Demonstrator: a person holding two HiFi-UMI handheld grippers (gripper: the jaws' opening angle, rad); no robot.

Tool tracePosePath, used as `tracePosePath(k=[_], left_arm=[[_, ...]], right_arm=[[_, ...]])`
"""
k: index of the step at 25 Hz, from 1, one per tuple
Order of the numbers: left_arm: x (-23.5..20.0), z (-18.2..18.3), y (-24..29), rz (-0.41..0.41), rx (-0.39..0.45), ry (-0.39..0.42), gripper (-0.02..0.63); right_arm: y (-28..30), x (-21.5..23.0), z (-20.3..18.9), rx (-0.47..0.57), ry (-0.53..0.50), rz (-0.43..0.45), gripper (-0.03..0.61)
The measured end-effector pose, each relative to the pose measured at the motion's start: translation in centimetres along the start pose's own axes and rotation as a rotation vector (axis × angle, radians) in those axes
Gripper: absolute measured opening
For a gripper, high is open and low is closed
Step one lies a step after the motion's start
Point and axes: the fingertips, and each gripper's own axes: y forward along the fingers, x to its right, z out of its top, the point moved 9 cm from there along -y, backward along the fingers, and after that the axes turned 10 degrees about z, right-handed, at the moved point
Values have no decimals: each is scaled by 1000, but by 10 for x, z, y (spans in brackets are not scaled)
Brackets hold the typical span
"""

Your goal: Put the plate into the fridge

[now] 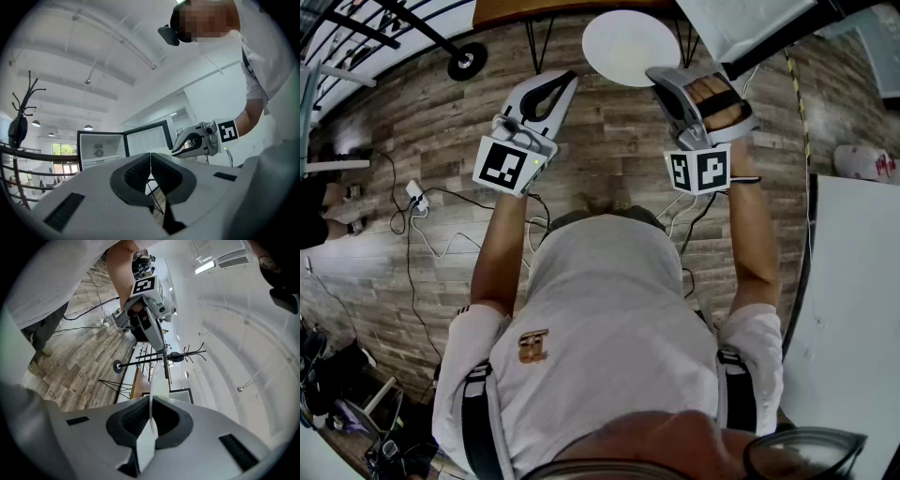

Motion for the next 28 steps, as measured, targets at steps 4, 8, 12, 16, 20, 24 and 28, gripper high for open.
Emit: tracePosePath(k=[4, 8, 12, 16, 20, 24, 28], left_arm=[[1, 4, 0, 2, -1, 1, 19], [0, 5, 0, 4, -2, 1, 19], [0, 1, -1, 2, -2, 2, 20], [-8, 1, -5, 0, -4, 2, 18], [-11, -2, -6, -7, -1, 6, 20], [-22, 1, -7, -10, 4, 7, 20], [-45, 10, -12, -6, 12, 12, 18]], right_arm=[[-3, 3, 1, -2, -2, -1, 38], [-4, 4, 2, -1, -3, -2, 38], [-2, 1, 3, 4, 7, -12, 38], [2, 4, 11, 3, 11, -12, 38], [4, 4, 14, 6, 17, -19, 38], [8, 9, 21, 1, 20, -20, 38], [18, 23, 37, -6, 19, -20, 38]])
